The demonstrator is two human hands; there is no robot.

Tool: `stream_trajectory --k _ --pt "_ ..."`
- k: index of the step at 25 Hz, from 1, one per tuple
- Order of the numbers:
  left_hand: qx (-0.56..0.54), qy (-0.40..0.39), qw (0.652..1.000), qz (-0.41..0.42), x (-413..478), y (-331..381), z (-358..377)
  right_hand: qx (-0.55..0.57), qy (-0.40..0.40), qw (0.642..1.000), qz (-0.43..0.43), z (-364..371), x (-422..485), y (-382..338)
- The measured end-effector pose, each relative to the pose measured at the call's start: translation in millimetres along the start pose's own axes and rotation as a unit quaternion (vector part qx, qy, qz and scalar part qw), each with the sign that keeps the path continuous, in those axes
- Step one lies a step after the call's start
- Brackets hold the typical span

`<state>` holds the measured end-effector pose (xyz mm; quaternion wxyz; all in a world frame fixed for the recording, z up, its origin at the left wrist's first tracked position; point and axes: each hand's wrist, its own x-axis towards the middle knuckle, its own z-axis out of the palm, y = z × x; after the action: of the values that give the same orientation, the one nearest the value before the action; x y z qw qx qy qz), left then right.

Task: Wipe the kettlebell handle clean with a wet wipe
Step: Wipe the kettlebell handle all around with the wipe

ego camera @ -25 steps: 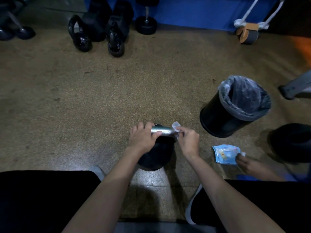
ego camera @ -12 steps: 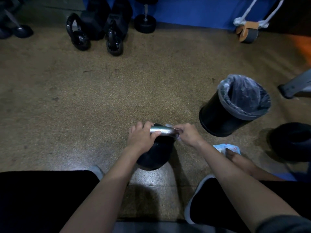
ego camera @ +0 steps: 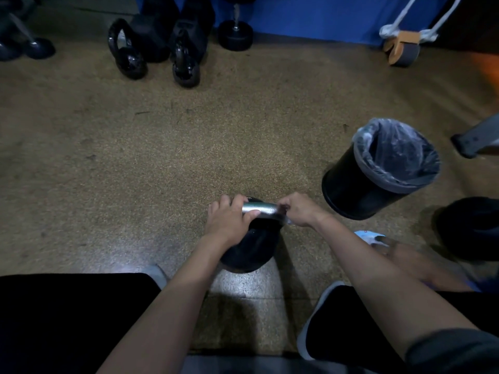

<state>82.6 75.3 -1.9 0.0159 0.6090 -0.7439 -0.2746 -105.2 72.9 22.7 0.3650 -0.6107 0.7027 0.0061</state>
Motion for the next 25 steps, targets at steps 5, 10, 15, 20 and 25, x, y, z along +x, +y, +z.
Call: stream_trajectory --k 5,10,15,20,25 --pt "0.004 -0.003 1.0 -0.005 -1 1 -1 -0.009 0.001 1.0 -0.002 -4 2 -6" --pt "0.003 -0.005 1.0 -0.008 -3 4 -6 0.0 0.008 1.0 -0.001 -2 -2 -4" --pt "-0.003 -0.008 1.0 -0.009 -4 4 -5 -0.04 0.019 0.999 -0.011 3 -2 -10" --pt "-0.005 -0.009 1.0 -0.009 -4 4 -5 0.043 0.088 0.995 0.009 4 -11 0" --pt "-0.005 -0.012 1.0 -0.01 -3 4 -6 0.064 0.178 0.982 0.028 27 -12 2"
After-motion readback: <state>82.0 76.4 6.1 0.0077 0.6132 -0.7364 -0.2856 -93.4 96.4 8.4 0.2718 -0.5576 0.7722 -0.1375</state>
